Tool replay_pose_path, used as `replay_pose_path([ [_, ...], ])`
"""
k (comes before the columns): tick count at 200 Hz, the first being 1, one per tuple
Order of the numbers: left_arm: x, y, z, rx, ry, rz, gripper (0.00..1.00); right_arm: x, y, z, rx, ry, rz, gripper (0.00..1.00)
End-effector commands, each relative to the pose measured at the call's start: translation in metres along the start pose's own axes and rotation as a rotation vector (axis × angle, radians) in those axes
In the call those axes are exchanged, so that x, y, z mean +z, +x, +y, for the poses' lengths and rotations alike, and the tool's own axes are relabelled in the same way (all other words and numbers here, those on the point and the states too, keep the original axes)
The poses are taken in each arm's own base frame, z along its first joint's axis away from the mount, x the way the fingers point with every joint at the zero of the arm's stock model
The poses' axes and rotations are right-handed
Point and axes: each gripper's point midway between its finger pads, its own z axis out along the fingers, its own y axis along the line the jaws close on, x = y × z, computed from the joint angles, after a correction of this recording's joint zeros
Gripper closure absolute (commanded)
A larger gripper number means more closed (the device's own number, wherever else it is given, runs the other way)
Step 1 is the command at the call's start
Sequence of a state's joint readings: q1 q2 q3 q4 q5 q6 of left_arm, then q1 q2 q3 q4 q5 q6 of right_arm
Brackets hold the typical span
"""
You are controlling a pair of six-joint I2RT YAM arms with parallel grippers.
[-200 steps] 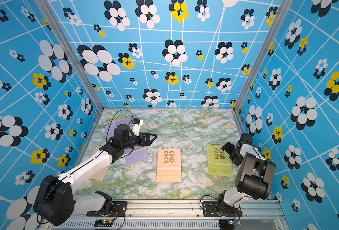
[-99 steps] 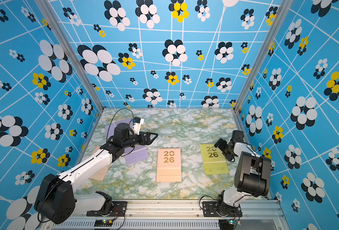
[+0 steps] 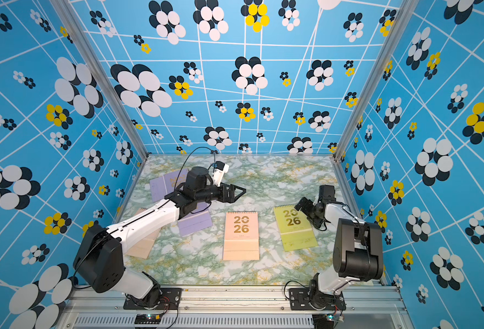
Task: Stack the calendars
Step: Pick up the calendar at the center of the board.
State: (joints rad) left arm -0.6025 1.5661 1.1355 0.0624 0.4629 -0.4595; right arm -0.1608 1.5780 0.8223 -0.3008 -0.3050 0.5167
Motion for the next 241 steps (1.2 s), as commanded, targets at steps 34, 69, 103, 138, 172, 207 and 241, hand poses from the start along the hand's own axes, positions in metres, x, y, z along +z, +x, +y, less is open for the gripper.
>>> replay_pose_path([
  [34, 0.066, 0.027, -0.054, -0.023, 0.069, 0.150, 0.00, 0.004, 0.047, -0.027, 0.045, 0.085, 0.143, 0.04],
  [69, 0.101, 0.057, -0.073, -0.085, 0.076, 0.230, 0.00, 0.004, 0.050, -0.026, 0.038, 0.072, 0.144, 0.04],
  [103, 0.128, 0.084, -0.079, -0.130, 0.056, 0.300, 0.00, 0.003, 0.050, -0.023, 0.028, 0.054, 0.141, 0.04],
  [138, 0.151, 0.105, -0.084, -0.142, 0.023, 0.363, 0.01, -0.001, 0.050, -0.019, 0.020, 0.037, 0.134, 0.04],
  [172, 0.163, 0.121, -0.074, -0.189, -0.012, 0.387, 0.00, -0.001, 0.056, -0.020, 0.017, 0.029, 0.142, 0.04],
  [207, 0.174, 0.134, -0.066, -0.205, -0.048, 0.419, 0.00, -0.003, 0.061, -0.022, 0.016, 0.024, 0.141, 0.04],
  [241, 0.181, 0.143, -0.058, -0.222, -0.086, 0.448, 0.00, -0.005, 0.062, -0.020, 0.012, 0.016, 0.137, 0.04],
])
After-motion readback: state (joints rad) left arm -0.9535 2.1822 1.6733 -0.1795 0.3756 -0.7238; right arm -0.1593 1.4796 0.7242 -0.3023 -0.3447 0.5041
